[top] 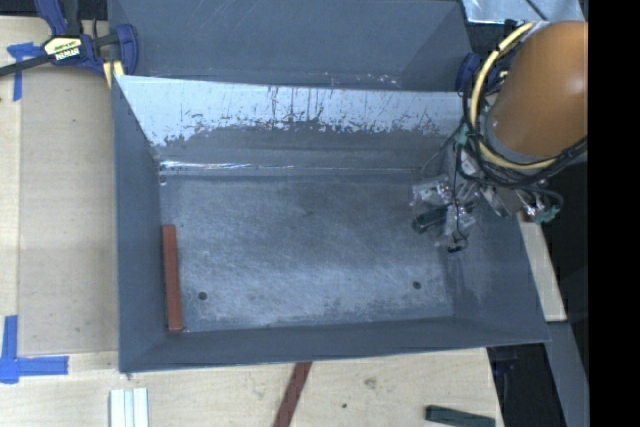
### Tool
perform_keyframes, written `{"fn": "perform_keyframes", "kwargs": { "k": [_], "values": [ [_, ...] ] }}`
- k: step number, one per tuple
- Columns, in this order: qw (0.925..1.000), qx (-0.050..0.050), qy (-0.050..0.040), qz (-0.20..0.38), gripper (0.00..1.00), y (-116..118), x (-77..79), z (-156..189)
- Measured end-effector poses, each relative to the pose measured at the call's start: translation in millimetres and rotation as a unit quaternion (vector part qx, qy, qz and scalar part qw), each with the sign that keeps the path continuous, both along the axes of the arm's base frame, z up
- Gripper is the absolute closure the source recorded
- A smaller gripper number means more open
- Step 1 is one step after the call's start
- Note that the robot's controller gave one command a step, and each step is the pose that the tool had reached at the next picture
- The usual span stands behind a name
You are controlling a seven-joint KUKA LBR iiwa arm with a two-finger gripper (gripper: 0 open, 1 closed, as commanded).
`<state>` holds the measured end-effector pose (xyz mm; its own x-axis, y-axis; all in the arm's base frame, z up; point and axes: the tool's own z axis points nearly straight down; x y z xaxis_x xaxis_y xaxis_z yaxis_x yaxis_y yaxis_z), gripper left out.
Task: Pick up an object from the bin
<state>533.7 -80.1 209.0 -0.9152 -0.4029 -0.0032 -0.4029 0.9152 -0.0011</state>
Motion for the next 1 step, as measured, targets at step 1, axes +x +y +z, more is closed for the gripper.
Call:
{"fn": "perform_keyframes", "kwargs": {
  "k": [1],
  "values": [
    [1.0, 0.0, 0.0, 0.0, 1.0, 0.0, 0.0, 0.0]
  ]
}}
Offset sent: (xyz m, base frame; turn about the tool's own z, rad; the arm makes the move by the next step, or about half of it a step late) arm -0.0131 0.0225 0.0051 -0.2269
